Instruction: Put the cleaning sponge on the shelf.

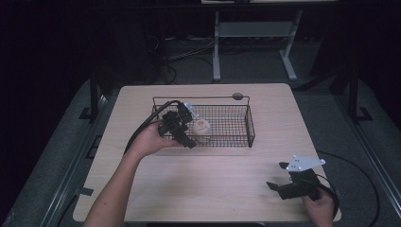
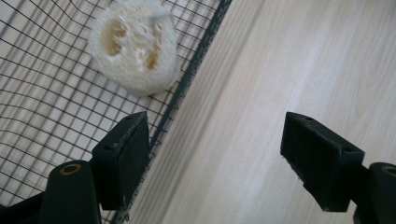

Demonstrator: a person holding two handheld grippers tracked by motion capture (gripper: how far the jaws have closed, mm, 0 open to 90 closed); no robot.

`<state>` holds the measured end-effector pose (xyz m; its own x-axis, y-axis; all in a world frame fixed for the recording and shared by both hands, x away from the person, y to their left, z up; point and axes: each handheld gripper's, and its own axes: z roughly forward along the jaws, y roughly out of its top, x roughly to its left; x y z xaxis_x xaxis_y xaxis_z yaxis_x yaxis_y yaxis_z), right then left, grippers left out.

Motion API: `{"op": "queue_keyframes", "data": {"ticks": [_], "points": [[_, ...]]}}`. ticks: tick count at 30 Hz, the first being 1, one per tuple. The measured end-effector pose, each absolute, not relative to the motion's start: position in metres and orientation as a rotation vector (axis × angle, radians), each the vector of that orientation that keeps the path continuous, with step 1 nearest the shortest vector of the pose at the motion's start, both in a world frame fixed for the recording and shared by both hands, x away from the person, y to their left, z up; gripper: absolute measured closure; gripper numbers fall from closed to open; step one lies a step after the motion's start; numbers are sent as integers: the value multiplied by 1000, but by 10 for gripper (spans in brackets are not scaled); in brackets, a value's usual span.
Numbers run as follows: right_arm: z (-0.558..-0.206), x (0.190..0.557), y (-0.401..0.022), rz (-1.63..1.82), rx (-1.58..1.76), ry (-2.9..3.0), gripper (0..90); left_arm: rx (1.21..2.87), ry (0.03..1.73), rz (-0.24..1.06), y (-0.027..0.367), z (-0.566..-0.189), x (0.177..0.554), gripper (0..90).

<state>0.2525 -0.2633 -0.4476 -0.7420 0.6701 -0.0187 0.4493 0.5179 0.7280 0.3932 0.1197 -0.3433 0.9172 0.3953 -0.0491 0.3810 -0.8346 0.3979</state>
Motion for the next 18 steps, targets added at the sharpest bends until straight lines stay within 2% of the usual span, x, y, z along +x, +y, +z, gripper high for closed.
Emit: {"op": "queue_keyframes", "data": {"ticks": [18], "points": [[-447, 253, -263, 1051, 935, 2465, 141, 2656, 560, 56, 135, -348, 364, 230]]}}
